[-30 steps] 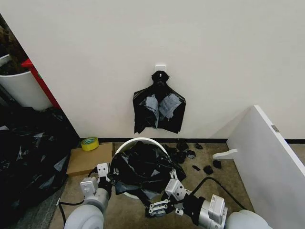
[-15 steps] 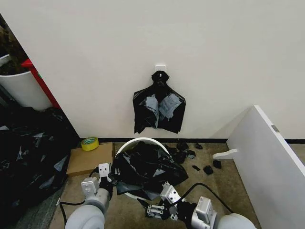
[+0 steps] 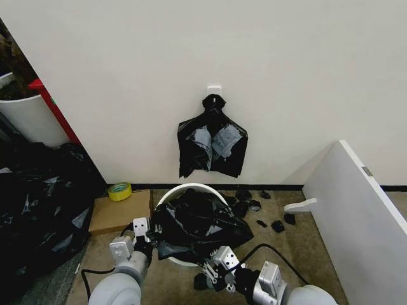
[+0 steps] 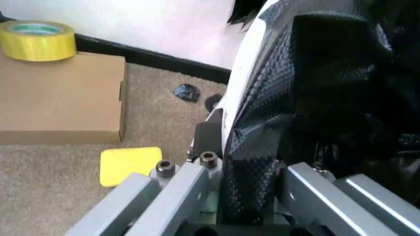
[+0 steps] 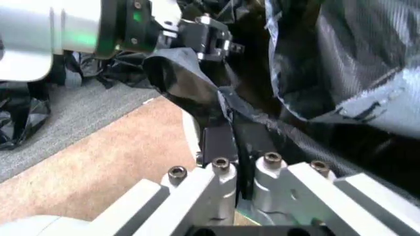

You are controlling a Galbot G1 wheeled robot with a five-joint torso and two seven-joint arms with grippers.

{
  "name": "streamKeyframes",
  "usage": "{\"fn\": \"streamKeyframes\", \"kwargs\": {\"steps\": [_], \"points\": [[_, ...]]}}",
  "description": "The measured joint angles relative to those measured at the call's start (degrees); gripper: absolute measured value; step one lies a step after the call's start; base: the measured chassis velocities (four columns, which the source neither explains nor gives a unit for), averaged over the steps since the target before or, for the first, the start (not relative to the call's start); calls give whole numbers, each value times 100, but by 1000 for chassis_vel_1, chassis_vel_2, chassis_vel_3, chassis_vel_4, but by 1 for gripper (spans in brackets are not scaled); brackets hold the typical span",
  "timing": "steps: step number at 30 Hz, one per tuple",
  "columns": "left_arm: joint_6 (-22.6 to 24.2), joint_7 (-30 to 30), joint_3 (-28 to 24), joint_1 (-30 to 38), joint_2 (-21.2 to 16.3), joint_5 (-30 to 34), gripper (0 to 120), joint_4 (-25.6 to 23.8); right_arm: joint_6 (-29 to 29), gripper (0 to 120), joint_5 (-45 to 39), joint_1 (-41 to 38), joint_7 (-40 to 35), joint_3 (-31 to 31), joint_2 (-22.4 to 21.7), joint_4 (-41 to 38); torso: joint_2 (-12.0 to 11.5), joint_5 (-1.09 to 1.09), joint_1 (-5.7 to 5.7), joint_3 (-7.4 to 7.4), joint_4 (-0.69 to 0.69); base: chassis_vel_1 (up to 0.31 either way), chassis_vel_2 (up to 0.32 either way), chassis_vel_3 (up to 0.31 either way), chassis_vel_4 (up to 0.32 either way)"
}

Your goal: Place the garbage bag over the trash bin.

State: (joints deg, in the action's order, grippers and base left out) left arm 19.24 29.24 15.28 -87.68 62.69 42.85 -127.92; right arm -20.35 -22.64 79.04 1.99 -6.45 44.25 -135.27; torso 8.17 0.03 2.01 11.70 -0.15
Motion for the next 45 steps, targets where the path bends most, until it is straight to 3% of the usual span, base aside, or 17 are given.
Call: {"fn": "streamKeyframes", "kwargs": {"steps": [8, 12, 28, 37, 45], "points": [[145, 256, 0, 213, 18, 539, 1, 27, 648, 0, 713, 67, 411, -17, -94, 137, 0, 0, 0, 0, 0, 0, 0, 0, 0], [287, 505, 62, 476, -4, 1099, 1, 44, 982, 0, 1015, 69, 767, -11, -164, 303, 0, 0, 0, 0, -1, 0, 0, 0, 0], [403, 1236, 316, 837, 18, 2644, 1, 14, 1760, 0, 1973, 67, 1488, 238, -227, 1077, 0, 0, 0, 0, 0, 0, 0, 0, 0], [338, 1449, 431, 956, 20, 3128, 1, -63, 1890, 0, 2123, 44, 1566, 216, -134, 1579, 0, 0, 0, 0, 0, 0, 0, 0, 0], [551, 1577, 502, 852, -5, 3383, 1, -235, 1823, 0, 2563, -116, 1217, 221, 115, 2040, 0, 1, 0, 0, 0, 0, 0, 0, 0]]}}
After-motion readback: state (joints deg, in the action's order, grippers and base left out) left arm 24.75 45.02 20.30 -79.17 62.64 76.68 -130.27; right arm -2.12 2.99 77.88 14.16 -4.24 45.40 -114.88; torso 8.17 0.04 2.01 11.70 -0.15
